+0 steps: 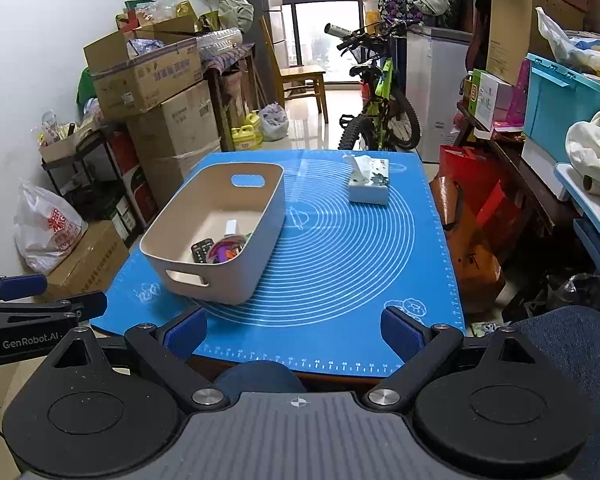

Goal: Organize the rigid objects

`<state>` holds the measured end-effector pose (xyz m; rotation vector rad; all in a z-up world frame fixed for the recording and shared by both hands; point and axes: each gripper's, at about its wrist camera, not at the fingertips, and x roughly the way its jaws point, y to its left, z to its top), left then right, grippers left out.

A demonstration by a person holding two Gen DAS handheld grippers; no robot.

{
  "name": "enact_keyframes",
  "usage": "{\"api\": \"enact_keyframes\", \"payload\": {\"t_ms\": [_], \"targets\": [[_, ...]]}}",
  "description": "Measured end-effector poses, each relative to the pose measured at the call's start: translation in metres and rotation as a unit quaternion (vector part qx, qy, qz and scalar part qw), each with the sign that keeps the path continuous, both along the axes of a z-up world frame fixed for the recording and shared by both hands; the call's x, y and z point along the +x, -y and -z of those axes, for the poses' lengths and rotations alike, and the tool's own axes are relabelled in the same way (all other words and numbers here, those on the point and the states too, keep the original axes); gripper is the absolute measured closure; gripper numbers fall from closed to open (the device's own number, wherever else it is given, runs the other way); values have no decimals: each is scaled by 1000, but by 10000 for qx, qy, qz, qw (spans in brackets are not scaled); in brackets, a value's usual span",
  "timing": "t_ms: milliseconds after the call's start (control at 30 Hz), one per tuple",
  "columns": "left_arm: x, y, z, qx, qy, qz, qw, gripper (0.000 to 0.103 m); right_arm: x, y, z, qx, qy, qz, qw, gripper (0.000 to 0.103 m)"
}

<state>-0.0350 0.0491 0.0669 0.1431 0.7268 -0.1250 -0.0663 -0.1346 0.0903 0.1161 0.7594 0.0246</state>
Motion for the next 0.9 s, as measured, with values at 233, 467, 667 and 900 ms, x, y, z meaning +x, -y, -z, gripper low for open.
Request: {"api": "enact_keyframes", "payload": {"t_ms": [233,467,667,900], "targets": [[0,1,0,-2,-9,10,10000,26,-1,0,2,12,-26,-8,10000,9],[-1,1,1,-8,-22,15,10000,26,-2,-1,2,13,-33,-13,10000,9],[-2,0,2,-13,-16,16,10000,26,-3,-2,7,45,-75,-25,10000,9],[-2,0,2,-12,-29,15,10000,26,-5,-1,12,56,-98,-40,9999,9]]}}
